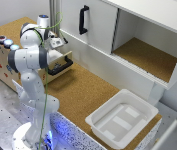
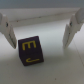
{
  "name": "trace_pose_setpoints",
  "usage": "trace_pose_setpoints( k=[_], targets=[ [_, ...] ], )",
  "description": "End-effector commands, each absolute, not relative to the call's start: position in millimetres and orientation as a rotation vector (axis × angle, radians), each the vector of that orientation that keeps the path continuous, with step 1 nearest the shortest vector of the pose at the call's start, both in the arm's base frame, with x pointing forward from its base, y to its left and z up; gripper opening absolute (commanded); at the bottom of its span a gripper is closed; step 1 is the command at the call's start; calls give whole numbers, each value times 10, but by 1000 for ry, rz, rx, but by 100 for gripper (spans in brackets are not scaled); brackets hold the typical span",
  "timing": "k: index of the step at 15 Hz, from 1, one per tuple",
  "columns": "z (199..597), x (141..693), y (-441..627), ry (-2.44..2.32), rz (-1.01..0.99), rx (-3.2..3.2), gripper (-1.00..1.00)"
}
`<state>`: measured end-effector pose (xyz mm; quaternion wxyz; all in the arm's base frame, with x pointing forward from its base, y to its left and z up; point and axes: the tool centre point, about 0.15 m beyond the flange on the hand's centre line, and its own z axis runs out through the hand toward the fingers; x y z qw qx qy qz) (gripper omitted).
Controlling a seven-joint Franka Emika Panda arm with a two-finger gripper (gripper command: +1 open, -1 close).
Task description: Put the purple block on top of the drawer
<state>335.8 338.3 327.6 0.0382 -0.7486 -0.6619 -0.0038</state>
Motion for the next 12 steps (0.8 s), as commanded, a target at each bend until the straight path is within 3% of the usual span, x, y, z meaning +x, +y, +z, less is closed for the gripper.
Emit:
trace_pose_setpoints(
  k=[1, 6, 7, 12],
  targets=[
    [3140, 3442, 3309, -2039, 10, -2341, 100],
    [3115, 3407, 3230, -2044, 26, -2342, 100],
    [3117, 3395, 3233, -2042, 24, -2336, -100],
    [3151, 3313, 3235, -2057, -7, -2328, -100]
  ],
)
